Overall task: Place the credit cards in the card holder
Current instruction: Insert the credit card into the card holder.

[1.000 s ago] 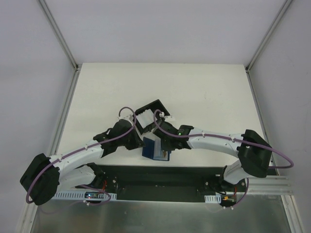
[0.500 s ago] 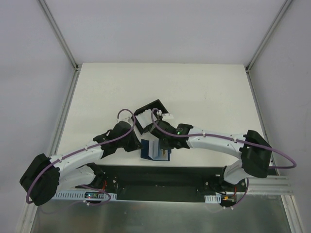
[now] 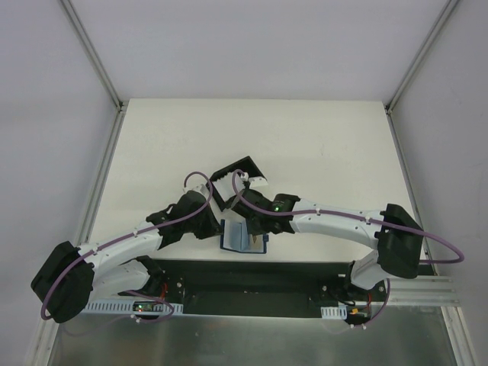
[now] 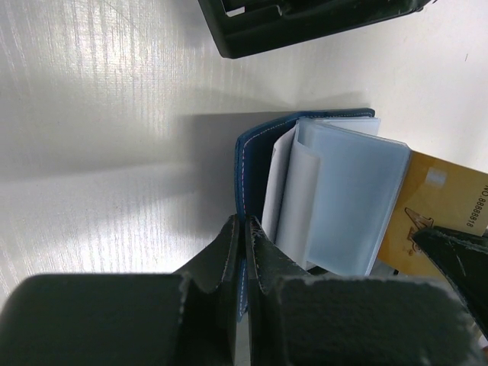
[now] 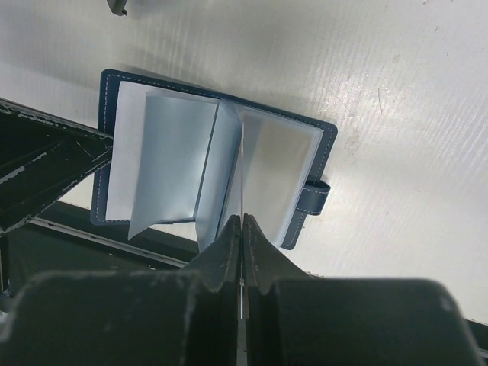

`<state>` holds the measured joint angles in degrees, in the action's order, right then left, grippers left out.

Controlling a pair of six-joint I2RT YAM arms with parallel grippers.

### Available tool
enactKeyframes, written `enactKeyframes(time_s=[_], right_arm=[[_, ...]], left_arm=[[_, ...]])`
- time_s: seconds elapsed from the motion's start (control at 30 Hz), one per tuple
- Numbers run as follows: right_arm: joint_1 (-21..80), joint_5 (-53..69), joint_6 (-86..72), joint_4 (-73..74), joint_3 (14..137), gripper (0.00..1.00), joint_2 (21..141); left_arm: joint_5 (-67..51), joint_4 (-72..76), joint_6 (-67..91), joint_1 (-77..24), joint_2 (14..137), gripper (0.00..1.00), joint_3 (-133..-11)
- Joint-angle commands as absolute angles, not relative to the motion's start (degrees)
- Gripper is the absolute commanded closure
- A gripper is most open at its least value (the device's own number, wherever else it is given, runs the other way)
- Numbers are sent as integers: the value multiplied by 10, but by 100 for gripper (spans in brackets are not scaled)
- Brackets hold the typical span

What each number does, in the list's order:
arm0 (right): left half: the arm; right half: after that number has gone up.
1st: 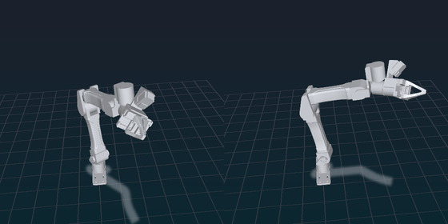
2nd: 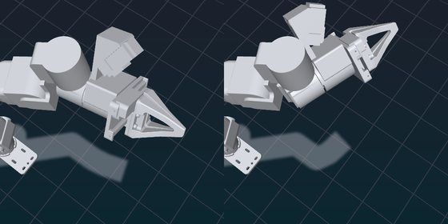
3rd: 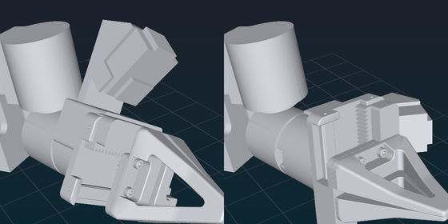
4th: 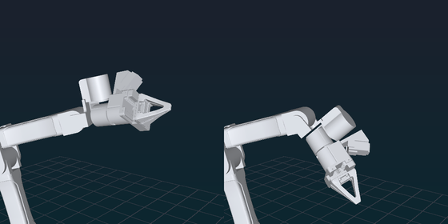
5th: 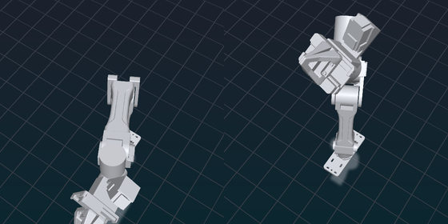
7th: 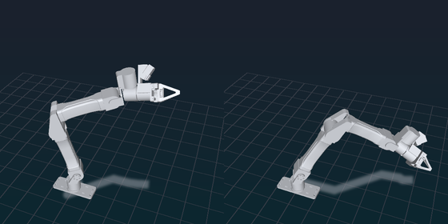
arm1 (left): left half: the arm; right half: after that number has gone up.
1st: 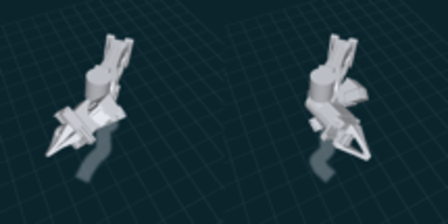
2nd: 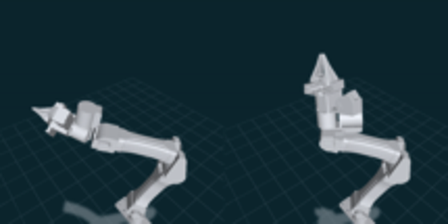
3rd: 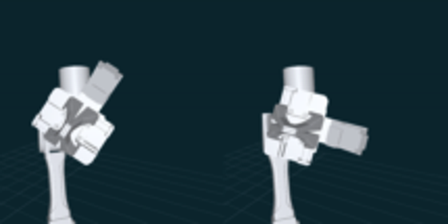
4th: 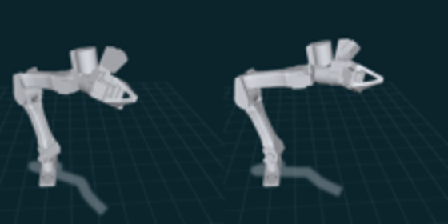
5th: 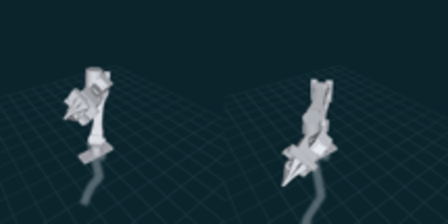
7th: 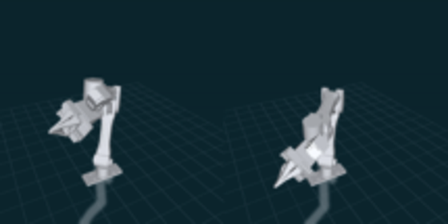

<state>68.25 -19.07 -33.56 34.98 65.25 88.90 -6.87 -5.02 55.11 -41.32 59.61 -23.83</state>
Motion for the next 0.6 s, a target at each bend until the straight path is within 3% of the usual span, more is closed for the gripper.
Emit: enactKeyframes(time_s=[0.0, 0.57], right_arm=[[686, -203, -330, 364, 673, 100, 890], [703, -228, -313, 394, 700, 100, 889]], left_arm=[[-62, -57, 557, -420, 593, 100, -235], [-65, -57, 556, -420, 596, 100, -238]])
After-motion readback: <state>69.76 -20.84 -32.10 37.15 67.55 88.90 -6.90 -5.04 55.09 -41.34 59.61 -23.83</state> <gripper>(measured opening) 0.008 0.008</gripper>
